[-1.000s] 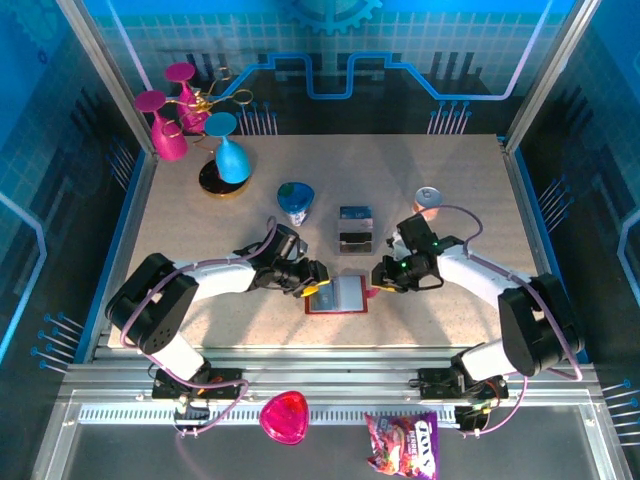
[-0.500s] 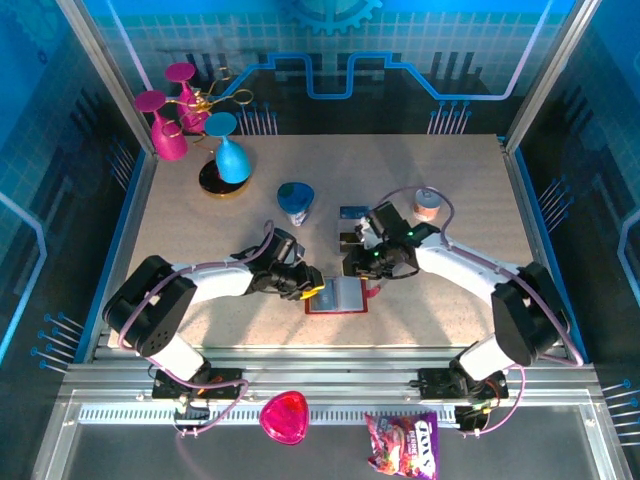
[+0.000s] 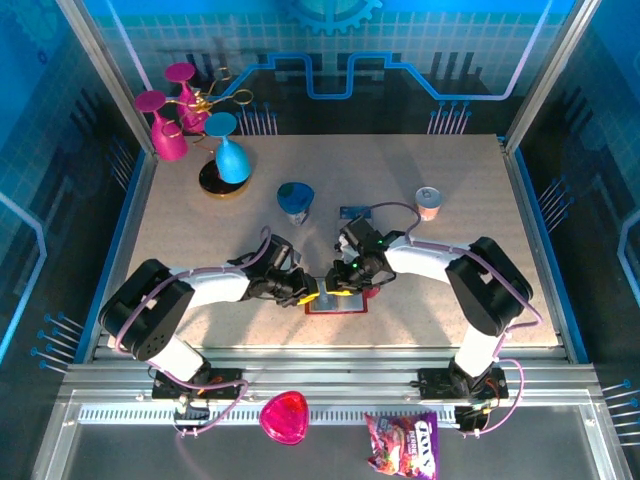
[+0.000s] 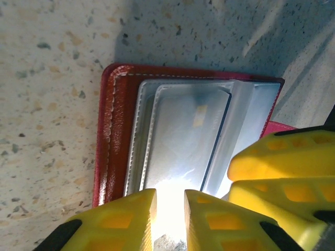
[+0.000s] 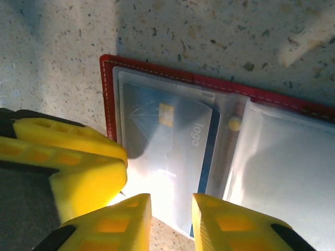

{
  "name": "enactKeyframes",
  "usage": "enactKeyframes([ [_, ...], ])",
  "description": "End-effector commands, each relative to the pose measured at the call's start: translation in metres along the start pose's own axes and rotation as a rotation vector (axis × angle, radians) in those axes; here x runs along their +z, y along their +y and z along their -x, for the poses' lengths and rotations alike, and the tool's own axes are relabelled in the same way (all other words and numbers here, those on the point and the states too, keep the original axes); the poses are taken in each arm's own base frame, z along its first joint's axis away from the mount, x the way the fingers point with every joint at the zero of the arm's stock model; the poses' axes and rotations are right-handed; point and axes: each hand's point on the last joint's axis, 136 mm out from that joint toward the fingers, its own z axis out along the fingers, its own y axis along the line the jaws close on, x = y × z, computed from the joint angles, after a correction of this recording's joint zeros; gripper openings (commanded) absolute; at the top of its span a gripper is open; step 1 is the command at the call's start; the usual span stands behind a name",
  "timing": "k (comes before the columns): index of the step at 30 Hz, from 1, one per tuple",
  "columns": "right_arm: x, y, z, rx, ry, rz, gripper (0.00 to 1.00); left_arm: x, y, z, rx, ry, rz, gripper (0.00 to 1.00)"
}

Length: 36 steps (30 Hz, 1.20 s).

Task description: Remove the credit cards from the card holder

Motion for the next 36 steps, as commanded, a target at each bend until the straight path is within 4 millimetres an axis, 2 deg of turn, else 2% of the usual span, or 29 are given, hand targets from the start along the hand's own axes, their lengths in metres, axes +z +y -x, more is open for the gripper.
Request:
enactKeyframes([
  [1, 0.005, 0.011, 0.004, -0.006, 0.006, 0.026, 0.28, -0.002, 0.002, -0.001, -0.009, -0.002, -0.007, 0.21],
  [8, 0.011, 0.007, 0.003, -0.001, 0.022, 0.02, 0.29, 0.0, 0.008, -0.002, -0.01, 0.002, 0.011, 0.21],
  [19, 0.016, 0.001, 0.002, 0.006, 0.034, 0.003, 0.27, 0.0, 0.006, -0.001, -0.006, 0.002, 0.011, 0.2],
  [25, 0.013, -0.005, 0.001, 0.001, 0.034, -0.04, 0.32, 0.0, 0.008, -0.001, -0.009, 0.002, 0.017, 0.2],
  [36, 0.005, -0.007, 0.001, -0.017, 0.032, -0.086, 0.33, 0.001, 0.012, -0.002, -0.011, 0.003, 0.025, 0.2],
])
